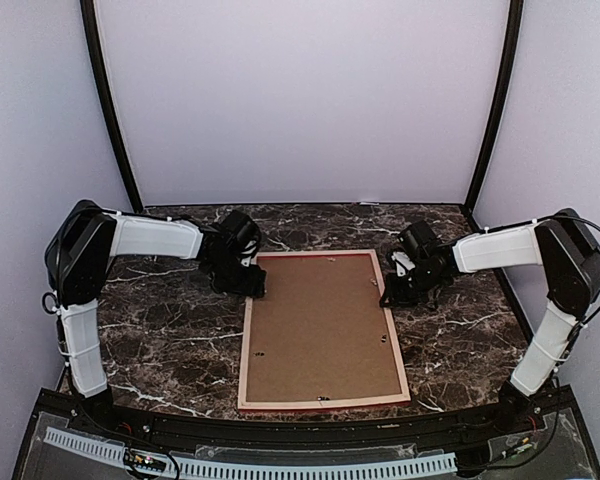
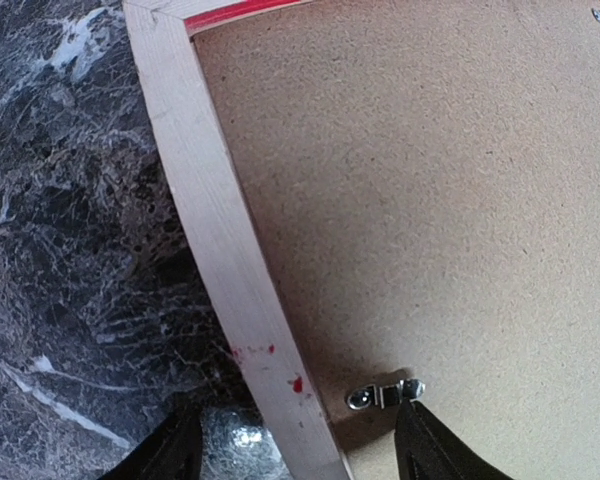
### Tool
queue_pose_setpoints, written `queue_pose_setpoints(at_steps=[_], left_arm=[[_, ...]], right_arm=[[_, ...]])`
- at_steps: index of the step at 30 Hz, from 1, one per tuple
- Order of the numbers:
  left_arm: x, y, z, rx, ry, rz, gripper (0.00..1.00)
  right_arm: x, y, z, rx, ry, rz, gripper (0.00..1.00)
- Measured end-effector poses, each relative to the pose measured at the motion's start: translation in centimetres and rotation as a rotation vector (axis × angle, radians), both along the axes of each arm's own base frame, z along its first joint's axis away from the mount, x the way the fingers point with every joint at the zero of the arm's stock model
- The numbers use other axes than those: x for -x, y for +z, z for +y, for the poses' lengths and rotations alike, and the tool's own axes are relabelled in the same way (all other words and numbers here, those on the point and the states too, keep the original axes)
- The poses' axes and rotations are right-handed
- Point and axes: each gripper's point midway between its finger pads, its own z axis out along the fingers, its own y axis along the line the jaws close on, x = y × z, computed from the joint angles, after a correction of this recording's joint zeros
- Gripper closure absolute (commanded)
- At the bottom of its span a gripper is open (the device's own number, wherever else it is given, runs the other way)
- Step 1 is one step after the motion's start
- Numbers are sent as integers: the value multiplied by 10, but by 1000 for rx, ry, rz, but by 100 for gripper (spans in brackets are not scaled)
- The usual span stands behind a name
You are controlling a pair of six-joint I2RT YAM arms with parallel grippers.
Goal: Put the photo into the frame
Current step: Press the fastener onto the backboard.
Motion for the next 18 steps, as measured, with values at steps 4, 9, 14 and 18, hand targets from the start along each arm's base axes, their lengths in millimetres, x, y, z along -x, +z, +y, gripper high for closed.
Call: queue_pose_setpoints(at_steps=[4, 9, 14, 18], left_arm=[[-4, -2, 0, 2, 2, 1, 34], [-9, -3, -2, 16, 3, 6, 37], [-13, -4, -4, 46, 9, 19, 45], [-14, -4, -5, 70, 19, 30, 52]], right_arm=[[0, 0, 0, -3, -3, -1, 85], [0, 0, 0, -5, -5, -4, 85], [0, 0, 0, -7, -5, -7, 85], [0, 0, 0, -7, -6, -7, 85]])
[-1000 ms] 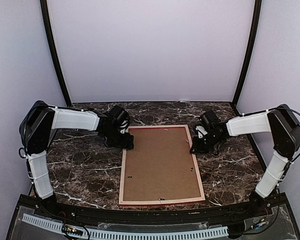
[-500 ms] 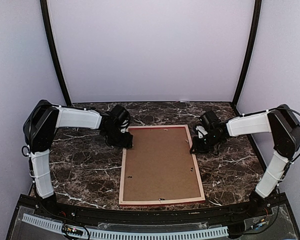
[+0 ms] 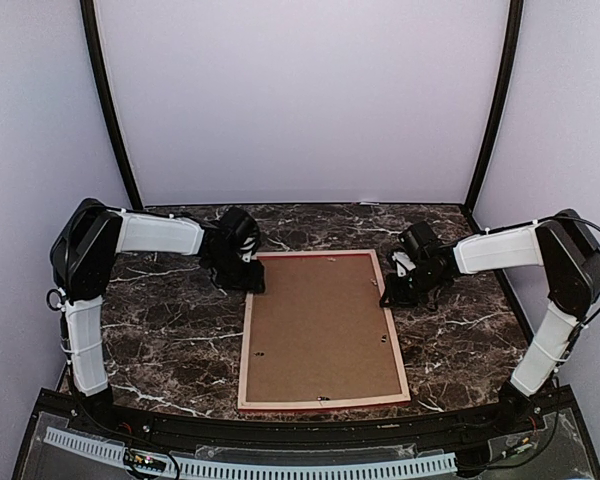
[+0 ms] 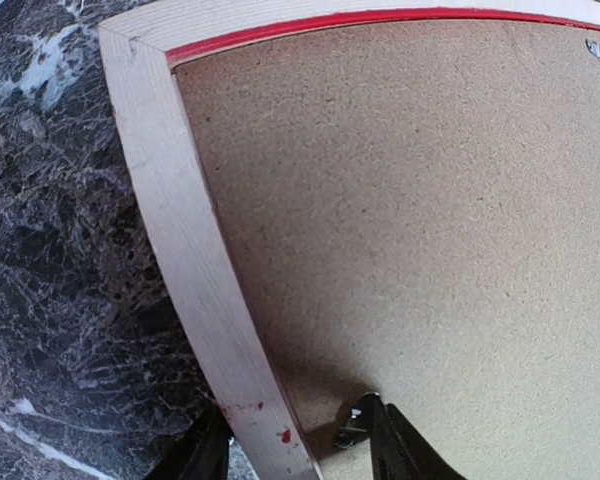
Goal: Put the photo into the frame
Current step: Press the fastener onto the backboard.
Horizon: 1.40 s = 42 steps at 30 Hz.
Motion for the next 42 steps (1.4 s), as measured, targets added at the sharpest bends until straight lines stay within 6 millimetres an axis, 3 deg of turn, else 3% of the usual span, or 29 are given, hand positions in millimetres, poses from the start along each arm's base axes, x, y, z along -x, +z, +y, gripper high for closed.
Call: queue_pose_setpoints(at_steps=[9, 26, 30, 36, 42], left_arm=[[-3, -1, 1, 48, 40, 23, 64], [-4, -2, 4, 148, 105, 42, 73], [-3, -1, 3, 191, 116, 50, 71], [-3, 1, 1, 267, 130, 77, 56], [-6, 3, 2, 278, 134, 70, 55]], right_arm=[[0, 0, 0, -4, 0, -5, 86], [0, -1, 0, -7, 1, -8, 86], [0, -1, 0, -7, 2, -8, 86], [0, 0, 1, -9, 2, -9, 86], [0, 0, 2, -13, 4, -11, 86]])
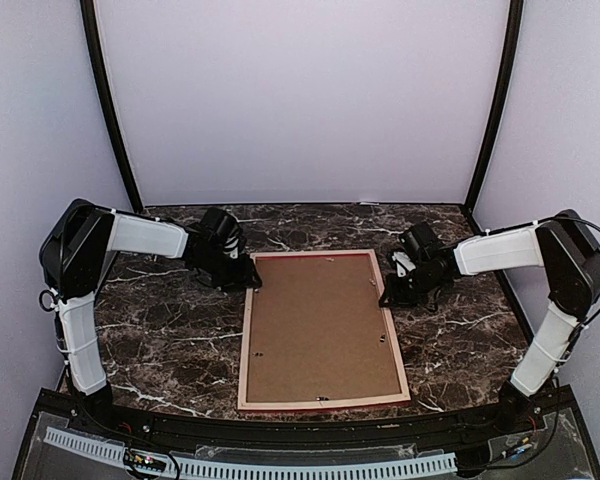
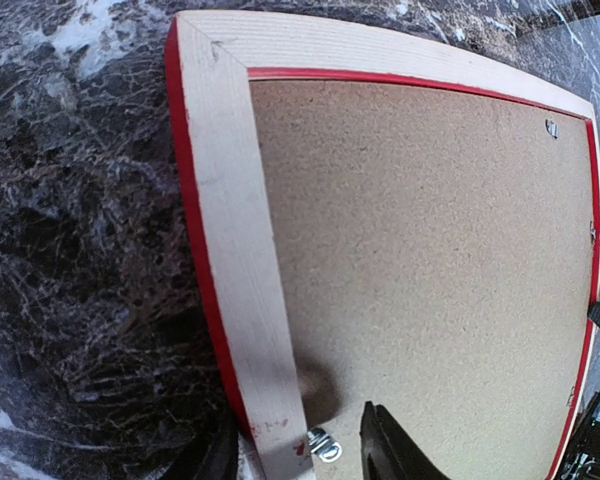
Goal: Put the photo into the frame
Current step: Press the fastener onto the backboard.
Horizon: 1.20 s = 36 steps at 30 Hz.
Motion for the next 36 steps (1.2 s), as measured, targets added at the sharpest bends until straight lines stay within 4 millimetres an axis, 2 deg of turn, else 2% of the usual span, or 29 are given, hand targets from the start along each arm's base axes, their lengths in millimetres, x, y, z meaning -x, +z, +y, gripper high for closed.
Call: queue_pose_setpoints(at_steps=[11, 23, 36], left_arm=[[-3, -1, 6, -46, -5, -16, 62], [-3, -4, 7, -111, -43, -37, 63], [-2, -5, 7, -168, -65, -35, 74]], right_arm=[[0, 0, 0, 0, 1, 0, 86], [-1, 0, 2, -13, 5, -4, 87], [0, -1, 2, -15, 5, -8, 87]])
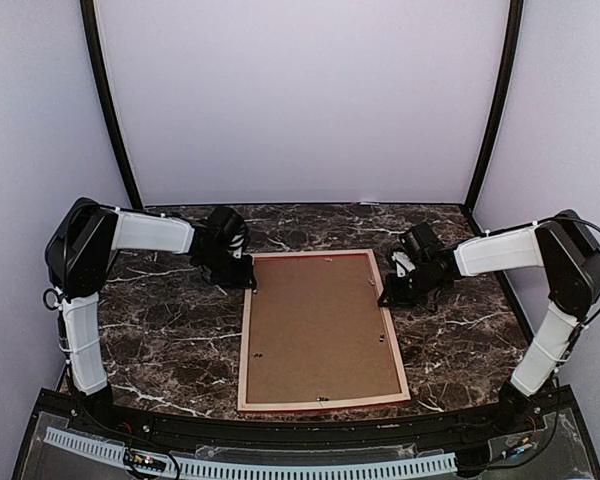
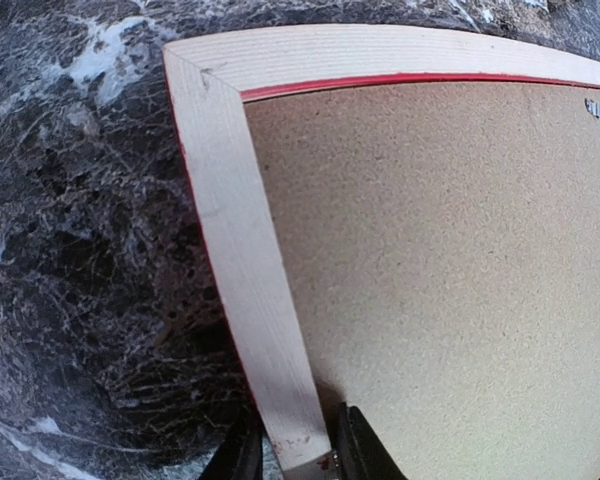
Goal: Put the photo into the frame
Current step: Press the fastener onto the backboard.
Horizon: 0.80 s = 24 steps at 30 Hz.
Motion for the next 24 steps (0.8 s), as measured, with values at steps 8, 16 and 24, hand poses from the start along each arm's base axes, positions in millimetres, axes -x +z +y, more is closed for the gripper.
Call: queue_pose_setpoints(at_steps=[8, 16, 24], left_arm=[[4, 1, 0, 0, -12, 22, 75], [7, 2, 1, -8, -15, 43, 79], [8, 3, 2, 14, -21, 78, 65]], right_arm=[[0, 0, 1, -5, 2, -2, 87], [0, 0, 3, -17, 6, -5, 87], [0, 0, 3, -22, 9, -6, 88]])
